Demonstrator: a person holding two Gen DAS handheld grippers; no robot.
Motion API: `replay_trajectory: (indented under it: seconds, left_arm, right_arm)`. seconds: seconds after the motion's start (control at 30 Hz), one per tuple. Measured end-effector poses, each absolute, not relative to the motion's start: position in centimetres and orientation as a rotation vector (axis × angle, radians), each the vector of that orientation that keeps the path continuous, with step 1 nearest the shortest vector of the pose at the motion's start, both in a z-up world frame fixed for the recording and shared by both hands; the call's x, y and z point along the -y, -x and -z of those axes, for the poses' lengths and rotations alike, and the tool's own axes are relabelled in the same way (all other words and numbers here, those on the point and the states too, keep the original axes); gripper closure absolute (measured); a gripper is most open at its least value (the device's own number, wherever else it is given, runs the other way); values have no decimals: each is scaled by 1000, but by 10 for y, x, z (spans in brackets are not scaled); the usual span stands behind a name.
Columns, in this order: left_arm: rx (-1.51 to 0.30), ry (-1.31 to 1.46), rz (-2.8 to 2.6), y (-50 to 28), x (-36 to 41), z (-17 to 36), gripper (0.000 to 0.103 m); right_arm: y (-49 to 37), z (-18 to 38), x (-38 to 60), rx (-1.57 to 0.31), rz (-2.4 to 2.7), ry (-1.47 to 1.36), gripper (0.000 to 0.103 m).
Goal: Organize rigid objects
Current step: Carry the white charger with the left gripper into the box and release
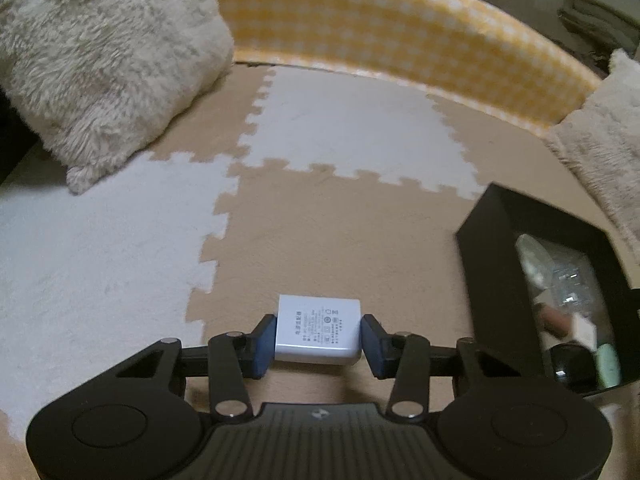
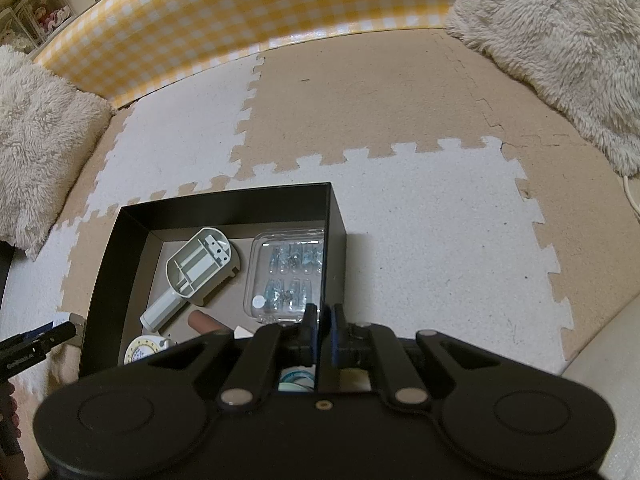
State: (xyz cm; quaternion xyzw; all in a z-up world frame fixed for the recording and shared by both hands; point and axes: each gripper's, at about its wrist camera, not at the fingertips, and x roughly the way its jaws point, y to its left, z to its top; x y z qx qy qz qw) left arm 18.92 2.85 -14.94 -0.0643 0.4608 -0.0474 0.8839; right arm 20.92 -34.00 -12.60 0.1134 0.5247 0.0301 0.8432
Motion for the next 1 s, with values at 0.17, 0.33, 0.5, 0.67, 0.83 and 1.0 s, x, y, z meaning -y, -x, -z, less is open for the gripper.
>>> replay_trajectory:
  seconds: [0.17,0.33,0.5,0.67,0.83,1.0]
  left_arm:
    - [-897,117,237,-189,-2,117,57]
    - [-834,-37,423,-198,34,84,57]
    - [-791,-263,638,-215,72,76,57]
    - [-773,-511,803,-233,100,81,57]
    - [-768,-748,914,-242,119,94,57]
    - [-754,-933,997,-246,129,105,57]
  right_arm:
    - [-208,127,340,-1109,-65,-246,96]
    - [-209,127,342,-1110,-67,-250,96]
    - [-209,127,342,-1110,-67,-252,96]
    - [-210,127,343,-1111,-71,-255,96]
    - [-210,127,344,-1111,-75,-259,96]
    - [-210,127,344,-1112,-77,-257,96]
